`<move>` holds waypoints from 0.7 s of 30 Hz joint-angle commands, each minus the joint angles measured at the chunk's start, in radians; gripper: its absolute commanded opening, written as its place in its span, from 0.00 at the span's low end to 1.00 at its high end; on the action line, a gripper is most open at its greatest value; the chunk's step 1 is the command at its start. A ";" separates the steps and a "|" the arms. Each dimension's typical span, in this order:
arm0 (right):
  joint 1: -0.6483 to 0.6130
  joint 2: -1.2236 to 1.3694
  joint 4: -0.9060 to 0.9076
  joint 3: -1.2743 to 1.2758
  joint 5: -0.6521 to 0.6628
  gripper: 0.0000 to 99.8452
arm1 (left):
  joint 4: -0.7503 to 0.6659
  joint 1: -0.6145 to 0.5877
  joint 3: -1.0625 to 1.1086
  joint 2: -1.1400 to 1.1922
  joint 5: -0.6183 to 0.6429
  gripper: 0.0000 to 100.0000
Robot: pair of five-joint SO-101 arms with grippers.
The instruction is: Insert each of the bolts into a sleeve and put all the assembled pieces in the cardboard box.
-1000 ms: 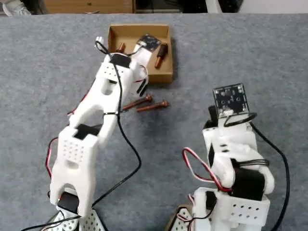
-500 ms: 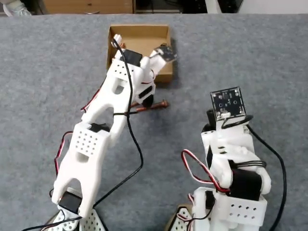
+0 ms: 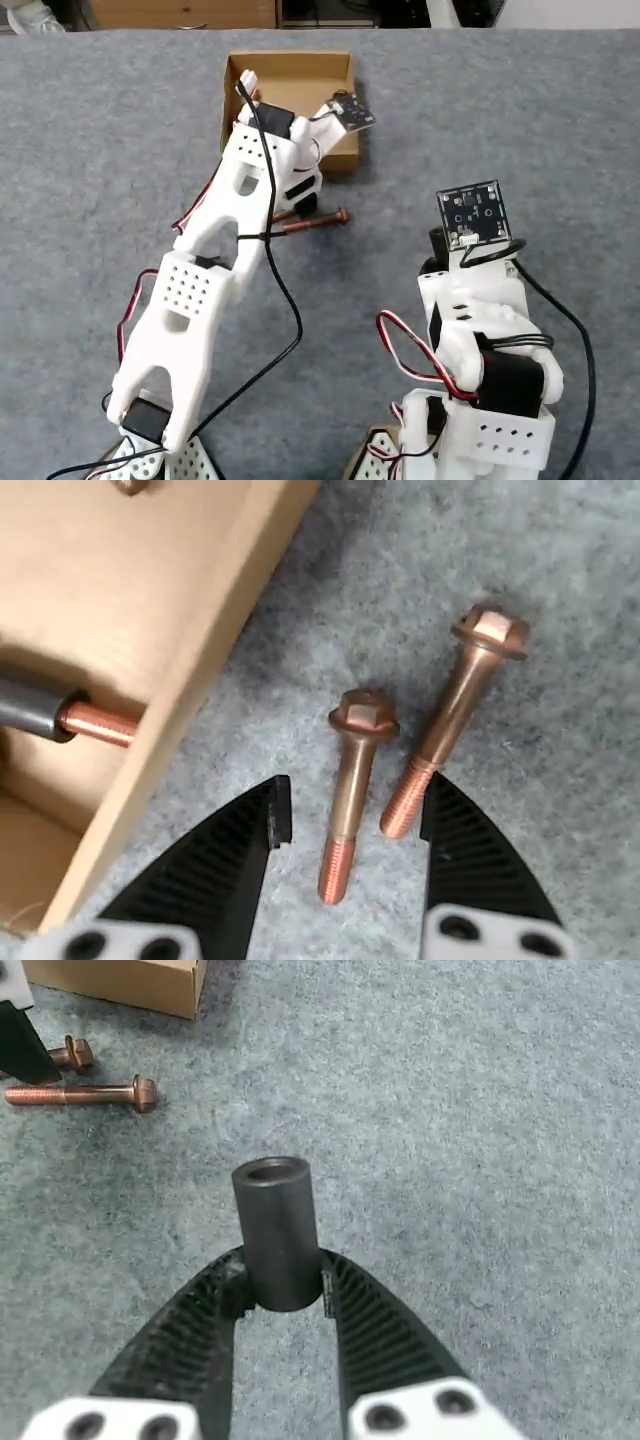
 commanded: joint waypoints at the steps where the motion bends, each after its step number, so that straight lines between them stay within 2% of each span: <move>1: 0.021 -0.008 -0.018 -0.002 -0.048 0.00 | 0.002 -0.017 -0.066 0.015 -0.052 0.22; 4: 0.021 -0.007 -0.018 -0.002 -0.095 0.00 | 0.000 -0.015 -0.091 0.047 -0.083 0.19; 9: 0.021 -0.008 -0.018 0.019 -0.101 0.00 | 0.000 -0.029 -0.144 0.096 -0.144 0.13; 21: 0.021 -0.008 -0.026 0.054 -0.101 0.00 | -0.006 -0.034 -0.210 0.173 -0.140 0.13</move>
